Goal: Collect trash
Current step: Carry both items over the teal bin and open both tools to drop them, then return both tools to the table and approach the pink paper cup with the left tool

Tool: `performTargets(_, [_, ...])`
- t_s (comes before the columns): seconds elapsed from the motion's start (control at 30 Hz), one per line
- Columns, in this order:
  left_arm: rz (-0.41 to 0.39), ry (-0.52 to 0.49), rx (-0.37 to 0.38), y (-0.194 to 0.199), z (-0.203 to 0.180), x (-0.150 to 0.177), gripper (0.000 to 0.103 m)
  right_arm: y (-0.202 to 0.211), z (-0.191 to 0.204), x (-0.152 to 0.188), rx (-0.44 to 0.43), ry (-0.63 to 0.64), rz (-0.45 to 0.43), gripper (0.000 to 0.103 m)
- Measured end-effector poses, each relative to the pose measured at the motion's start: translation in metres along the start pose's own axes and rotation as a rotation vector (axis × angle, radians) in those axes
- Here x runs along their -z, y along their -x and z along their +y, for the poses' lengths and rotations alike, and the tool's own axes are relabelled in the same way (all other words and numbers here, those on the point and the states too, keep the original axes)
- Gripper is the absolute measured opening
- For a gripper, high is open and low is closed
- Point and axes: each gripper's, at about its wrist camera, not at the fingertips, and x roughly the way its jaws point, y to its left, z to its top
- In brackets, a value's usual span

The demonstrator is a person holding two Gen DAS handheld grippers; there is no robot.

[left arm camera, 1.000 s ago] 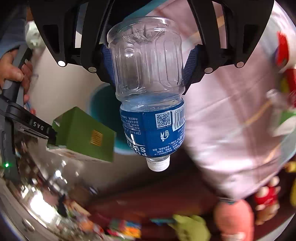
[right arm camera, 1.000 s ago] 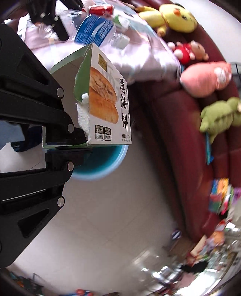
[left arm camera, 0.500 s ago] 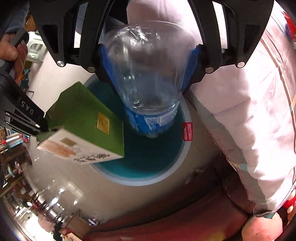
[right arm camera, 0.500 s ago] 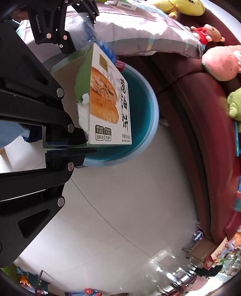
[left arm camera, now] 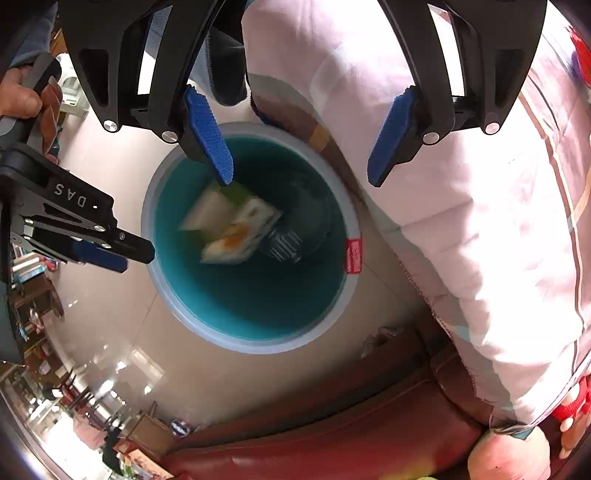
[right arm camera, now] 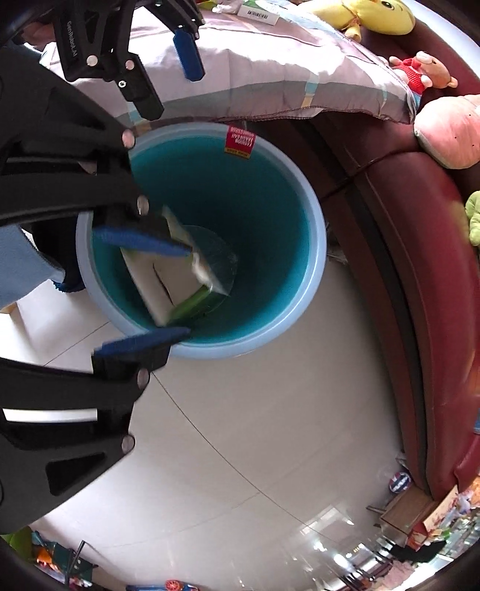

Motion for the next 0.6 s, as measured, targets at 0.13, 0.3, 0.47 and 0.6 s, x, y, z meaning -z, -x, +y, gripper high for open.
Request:
performTargets(0.13, [-0.014, 0.003, 0.005, 0.007, 0.002, 0.004, 0.076, 0.011, 0.004, 0.000, 0.009, 0.002, -0.025, 0.062])
performTargets(0.3, [-0.050, 0.019, 0.020, 0.025, 0.011, 0.016, 0.079, 0.022, 0.011, 0.003, 0.013, -0.001, -0.038, 0.070])
performTargets(0.47, [-0.102, 0.047, 0.025, 0.053, 0.028, 0.040, 0.081, 0.038, 0.027, 0.005, 0.018, 0.023, -0.053, 0.072])
performTargets(0.6, [-0.147, 0.083, 0.008, 0.078, 0.046, 0.056, 0.085, 0.051, 0.052, 0.007, 0.015, 0.071, -0.064, 0.074])
